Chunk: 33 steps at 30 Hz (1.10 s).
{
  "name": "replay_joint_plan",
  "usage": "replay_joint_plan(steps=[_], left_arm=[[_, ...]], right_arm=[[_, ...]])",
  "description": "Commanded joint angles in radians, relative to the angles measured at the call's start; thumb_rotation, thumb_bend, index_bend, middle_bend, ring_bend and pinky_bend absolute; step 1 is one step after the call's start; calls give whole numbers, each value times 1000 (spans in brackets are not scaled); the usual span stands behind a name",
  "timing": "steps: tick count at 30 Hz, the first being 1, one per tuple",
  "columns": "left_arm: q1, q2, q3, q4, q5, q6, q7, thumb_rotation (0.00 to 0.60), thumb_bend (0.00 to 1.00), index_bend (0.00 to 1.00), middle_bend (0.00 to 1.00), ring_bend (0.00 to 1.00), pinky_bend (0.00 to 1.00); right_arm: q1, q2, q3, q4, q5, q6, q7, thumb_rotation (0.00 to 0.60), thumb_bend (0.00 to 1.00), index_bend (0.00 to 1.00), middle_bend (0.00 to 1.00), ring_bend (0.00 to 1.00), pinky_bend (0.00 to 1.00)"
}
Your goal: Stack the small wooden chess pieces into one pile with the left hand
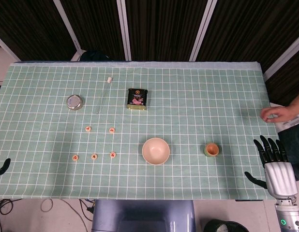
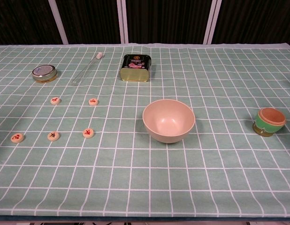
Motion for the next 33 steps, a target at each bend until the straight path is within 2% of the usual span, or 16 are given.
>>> replay_joint_plan(steps=[1, 13, 18, 26, 29, 33], left_arm=[[-1, -1, 0, 1, 1, -1, 0, 600, 251, 48, 0, 0, 0], [-2, 0, 0, 4, 2, -4, -8, 600, 252, 49, 0, 0, 0], [-5, -2, 3, 5, 7, -8, -4, 600, 208, 50, 0, 0, 0], [-12, -9, 8, 6, 20, -17, 3, 600, 205, 61, 0, 0, 0], [-33, -14, 13, 13, 41, -44, -1, 600, 204, 79, 0, 0, 0], [-96, -12, 2, 16, 34, -140, 15, 600, 204, 95, 0, 0, 0]], right_arm=[[0, 0, 0, 0, 1, -1, 0, 600, 232, 89, 13, 0, 0], [0, 0, 1, -3, 3, 0, -2, 600, 232, 90, 13, 0, 0], [-1, 1, 1, -5, 5, 0, 1, 600, 232, 90, 13, 0, 0], [-3, 2, 3, -8, 9, 2, 5, 600, 233, 89, 13, 0, 0], [-4, 2, 4, -12, 11, 3, 7, 600, 233, 90, 13, 0, 0], [-4, 2, 3, -14, 12, 1, 5, 600, 232, 90, 13, 0, 0]])
